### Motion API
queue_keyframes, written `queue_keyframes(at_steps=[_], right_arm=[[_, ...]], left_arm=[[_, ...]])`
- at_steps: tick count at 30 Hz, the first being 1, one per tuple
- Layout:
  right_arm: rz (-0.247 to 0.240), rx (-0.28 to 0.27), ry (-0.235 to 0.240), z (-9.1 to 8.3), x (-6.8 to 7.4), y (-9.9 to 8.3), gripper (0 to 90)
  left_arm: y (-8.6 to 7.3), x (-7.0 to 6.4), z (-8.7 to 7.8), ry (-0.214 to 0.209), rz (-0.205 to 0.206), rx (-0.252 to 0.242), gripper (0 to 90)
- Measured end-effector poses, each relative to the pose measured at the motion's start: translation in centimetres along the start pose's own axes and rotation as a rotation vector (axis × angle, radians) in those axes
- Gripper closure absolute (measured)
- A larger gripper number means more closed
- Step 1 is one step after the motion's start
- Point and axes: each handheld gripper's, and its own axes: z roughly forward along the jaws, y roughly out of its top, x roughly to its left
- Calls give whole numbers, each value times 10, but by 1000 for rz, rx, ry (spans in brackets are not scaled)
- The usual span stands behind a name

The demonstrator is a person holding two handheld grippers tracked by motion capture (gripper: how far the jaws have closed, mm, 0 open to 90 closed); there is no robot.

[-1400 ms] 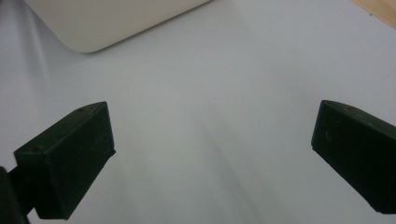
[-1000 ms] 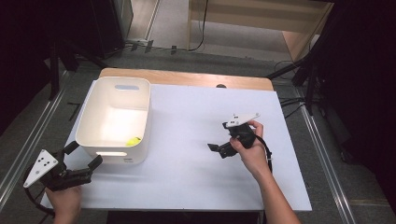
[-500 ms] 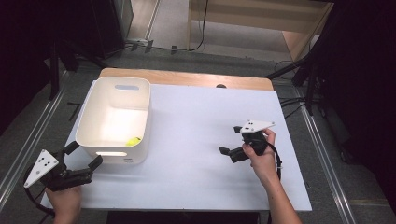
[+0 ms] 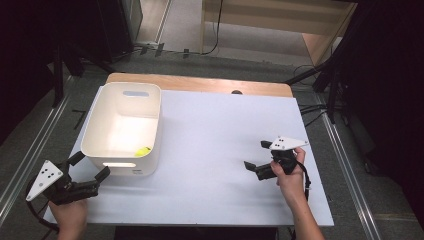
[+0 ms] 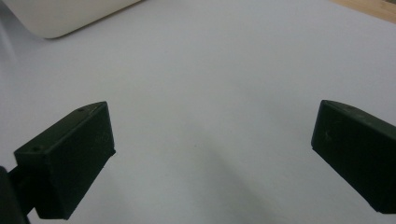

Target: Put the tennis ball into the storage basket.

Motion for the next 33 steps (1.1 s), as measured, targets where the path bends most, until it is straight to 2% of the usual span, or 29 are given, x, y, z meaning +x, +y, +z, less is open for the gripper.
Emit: queue_keyframes(at_steps=[24, 28, 33], right_arm=[[70, -72, -71, -25, -16, -43, 0], [96, -99, -80, -30, -19, -51, 0], [99, -129, -91, -37, -21, -58, 0]], left_arm=[[0, 0, -1, -2, -4, -2, 0], [0, 1, -1, -5, -4, -4, 0], [0, 1, -1, -3, -8, -5, 0]])
